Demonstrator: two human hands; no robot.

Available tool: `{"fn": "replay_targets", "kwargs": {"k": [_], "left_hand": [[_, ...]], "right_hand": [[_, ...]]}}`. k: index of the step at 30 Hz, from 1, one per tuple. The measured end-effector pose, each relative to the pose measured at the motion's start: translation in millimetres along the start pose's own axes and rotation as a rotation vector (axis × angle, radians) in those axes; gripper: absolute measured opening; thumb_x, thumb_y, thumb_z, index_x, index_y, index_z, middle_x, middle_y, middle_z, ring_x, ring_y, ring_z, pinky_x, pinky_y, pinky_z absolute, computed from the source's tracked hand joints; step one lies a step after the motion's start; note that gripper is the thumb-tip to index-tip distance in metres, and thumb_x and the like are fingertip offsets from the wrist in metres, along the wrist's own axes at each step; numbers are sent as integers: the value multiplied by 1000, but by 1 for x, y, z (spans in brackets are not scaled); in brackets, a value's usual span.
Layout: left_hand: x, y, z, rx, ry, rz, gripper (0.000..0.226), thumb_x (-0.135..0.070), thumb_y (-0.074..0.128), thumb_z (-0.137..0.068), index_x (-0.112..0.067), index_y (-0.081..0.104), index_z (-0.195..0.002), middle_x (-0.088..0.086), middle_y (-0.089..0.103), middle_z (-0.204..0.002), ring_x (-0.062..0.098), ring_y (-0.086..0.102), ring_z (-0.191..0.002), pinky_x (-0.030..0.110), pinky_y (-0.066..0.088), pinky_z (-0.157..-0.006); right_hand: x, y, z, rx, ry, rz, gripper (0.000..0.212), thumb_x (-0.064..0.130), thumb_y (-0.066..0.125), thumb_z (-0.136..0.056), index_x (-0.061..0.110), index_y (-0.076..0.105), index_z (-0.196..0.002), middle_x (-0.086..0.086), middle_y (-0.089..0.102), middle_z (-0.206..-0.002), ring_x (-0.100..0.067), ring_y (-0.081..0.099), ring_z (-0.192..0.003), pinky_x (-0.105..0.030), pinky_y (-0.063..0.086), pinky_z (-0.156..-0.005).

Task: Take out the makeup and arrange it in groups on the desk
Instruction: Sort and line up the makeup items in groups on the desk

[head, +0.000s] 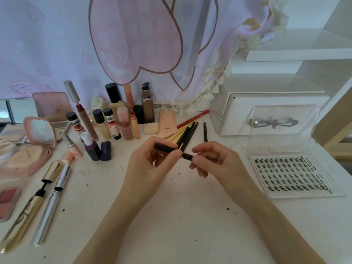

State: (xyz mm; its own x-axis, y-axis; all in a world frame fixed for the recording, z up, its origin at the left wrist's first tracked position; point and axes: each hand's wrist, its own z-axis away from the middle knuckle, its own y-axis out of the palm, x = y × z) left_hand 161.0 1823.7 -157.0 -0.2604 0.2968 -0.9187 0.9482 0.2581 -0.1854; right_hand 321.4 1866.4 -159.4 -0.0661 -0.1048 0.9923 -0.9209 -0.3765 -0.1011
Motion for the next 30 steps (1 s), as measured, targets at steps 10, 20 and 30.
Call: {"fn": "replay_targets", "kwargs": {"k": [10,20,30], "left_hand": [[7,11,5,185,281,-338,5,-44,52,-84,-43,56,-86,-14,59,-82,1,54,-81,11,43,-73],[10,-4,-1,194,171,-138,16,-39,52,-82,-33,59,-95,-12,58,-87,2,56,-78,10,43,-69],[3,-3,0,131,43,-99,12,-17,60,-79,-28,62,-83,-16,63,-73,-4,59,-73,7,45,-66]], "right_hand": [[-5,-3,-4,-20,95,-484,19,21,53,-83,7,65,-82,-6,65,-73,-17,61,-74,-30,52,-74],[-11,10,12,180,-177,389,15,29,50,-92,35,63,-89,9,65,-71,-6,50,-56,-20,37,-52],[-10,8,11,159,-175,467,15,28,50,-95,35,61,-103,6,65,-78,-9,57,-68,-22,44,-63]]}}
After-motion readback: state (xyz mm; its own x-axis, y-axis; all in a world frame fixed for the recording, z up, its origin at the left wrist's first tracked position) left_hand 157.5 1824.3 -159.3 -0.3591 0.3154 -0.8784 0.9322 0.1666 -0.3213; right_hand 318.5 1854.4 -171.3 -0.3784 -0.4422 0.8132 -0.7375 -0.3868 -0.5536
